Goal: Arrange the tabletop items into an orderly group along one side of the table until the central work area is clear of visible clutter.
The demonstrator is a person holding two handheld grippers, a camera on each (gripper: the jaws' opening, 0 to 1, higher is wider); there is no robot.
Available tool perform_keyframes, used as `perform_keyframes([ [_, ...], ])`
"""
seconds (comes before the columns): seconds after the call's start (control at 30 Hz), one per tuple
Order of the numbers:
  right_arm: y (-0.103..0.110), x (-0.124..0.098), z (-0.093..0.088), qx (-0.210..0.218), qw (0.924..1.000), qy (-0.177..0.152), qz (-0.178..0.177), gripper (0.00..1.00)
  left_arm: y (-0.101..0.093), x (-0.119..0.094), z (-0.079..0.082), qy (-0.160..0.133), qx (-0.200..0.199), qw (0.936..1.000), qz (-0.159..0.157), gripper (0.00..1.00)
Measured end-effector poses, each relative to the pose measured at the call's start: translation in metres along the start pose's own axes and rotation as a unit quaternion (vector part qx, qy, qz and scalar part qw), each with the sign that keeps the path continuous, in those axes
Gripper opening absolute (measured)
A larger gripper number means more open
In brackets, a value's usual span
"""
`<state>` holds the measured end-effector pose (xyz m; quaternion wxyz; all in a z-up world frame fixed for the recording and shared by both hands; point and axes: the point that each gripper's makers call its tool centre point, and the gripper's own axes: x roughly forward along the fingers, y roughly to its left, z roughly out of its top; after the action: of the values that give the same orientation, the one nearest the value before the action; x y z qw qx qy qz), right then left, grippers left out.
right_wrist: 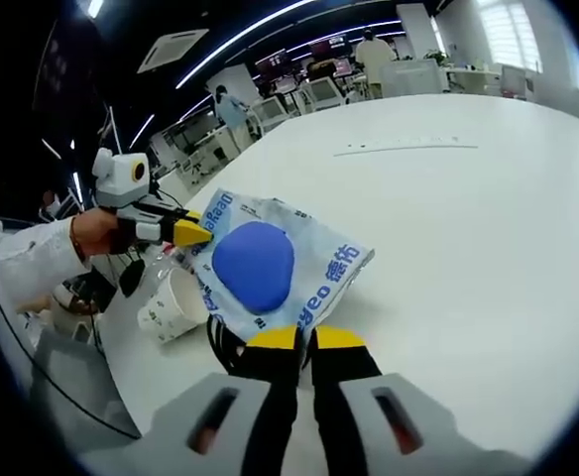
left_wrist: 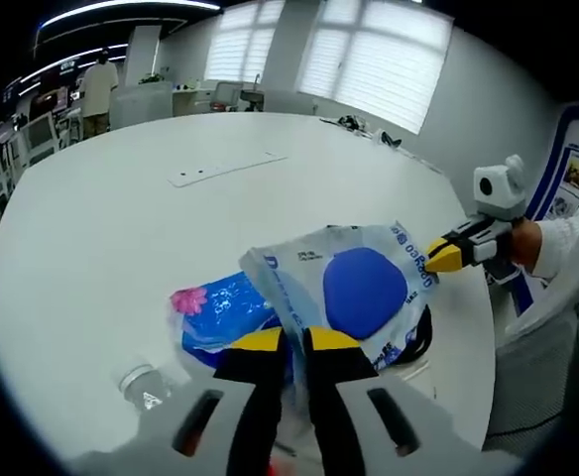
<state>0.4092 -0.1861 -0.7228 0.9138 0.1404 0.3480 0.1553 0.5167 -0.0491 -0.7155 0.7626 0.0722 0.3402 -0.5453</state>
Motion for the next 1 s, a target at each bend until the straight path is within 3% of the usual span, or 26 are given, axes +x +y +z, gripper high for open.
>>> perform_keyframes([
  [0.3, 0.001, -0.005, 0.010, 0.001, 0.9999, -0.011, 0.005, 0.00, -0.006, -0.003, 0.004, -0.006, -0.001, 1.0000, -0.001, 0.00],
  [1.0, -0.008, -0.031, 0.050, -0.010, 0.9987, -0.047, 0.017, 0.00, -0.024, -0.019, 0.038, -0.052, -0.034, 0.9980, 0.013, 0.00],
])
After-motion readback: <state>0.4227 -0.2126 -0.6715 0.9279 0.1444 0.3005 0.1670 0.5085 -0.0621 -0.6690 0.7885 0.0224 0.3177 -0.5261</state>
